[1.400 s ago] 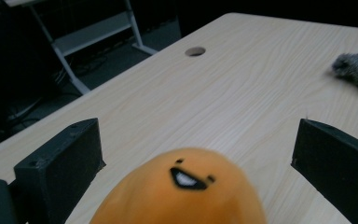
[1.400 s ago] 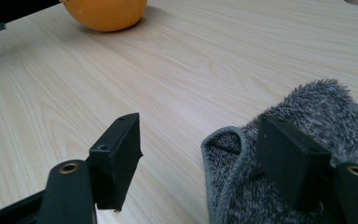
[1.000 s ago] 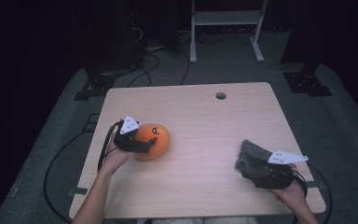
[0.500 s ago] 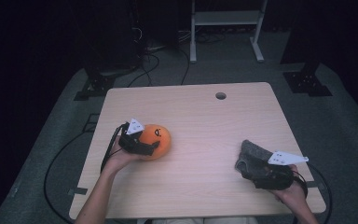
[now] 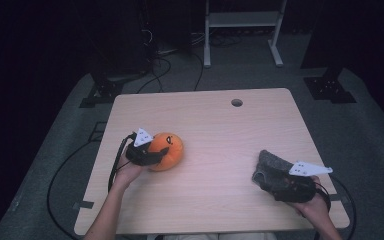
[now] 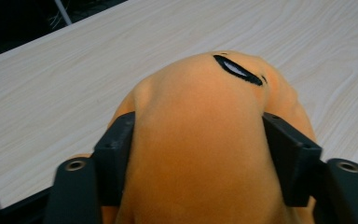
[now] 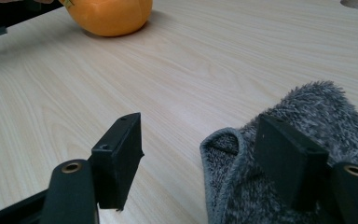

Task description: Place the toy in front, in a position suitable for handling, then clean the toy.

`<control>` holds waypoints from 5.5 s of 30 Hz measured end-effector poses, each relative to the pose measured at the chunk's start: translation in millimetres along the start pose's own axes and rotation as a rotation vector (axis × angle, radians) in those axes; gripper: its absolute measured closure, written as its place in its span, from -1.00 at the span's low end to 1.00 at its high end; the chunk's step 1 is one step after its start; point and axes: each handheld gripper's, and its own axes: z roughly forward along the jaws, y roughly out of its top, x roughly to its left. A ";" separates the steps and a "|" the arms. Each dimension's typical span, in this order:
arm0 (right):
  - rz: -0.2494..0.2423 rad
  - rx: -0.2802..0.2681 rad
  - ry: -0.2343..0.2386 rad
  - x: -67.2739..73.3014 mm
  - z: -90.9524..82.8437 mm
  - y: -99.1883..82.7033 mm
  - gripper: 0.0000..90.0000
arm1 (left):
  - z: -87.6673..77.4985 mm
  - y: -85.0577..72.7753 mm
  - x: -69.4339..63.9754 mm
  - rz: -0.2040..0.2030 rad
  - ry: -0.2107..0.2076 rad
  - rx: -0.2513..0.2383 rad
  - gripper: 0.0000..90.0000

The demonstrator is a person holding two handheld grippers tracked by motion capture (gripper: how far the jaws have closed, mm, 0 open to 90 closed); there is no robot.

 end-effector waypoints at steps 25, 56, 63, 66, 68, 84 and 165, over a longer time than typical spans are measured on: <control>0.040 -0.045 -0.029 -10.5 -12.2 -1.1 -0.31 | 10.5 62.4 -98.2 0.071 -0.224 -0.125 -0.11; 0.055 -0.016 -0.132 -26.0 -2.3 2.8 -0.31 | 12.7 36.3 -149.7 0.091 -0.332 -0.142 -0.84; 0.042 -0.041 -0.130 -29.0 -5.5 15.0 -0.29 | 3.1 33.6 -133.9 0.079 -0.310 -0.165 -0.84; 0.043 -0.042 -0.130 -30.5 -5.5 16.7 -0.30 | 2.3 33.6 -132.0 0.088 -0.302 -0.160 -0.84; 0.041 -0.042 -0.131 -29.9 -5.5 17.5 -0.30 | 2.1 34.0 -131.4 0.089 -0.310 -0.166 -0.84; 0.059 0.037 -0.177 -40.2 12.9 19.6 -0.25 | 2.3 35.6 -135.1 0.162 -0.325 -0.134 -0.84; -0.164 0.089 -0.154 37.7 35.7 41.3 0.63 | 39.2 23.9 -149.9 0.088 -0.319 -0.100 -0.38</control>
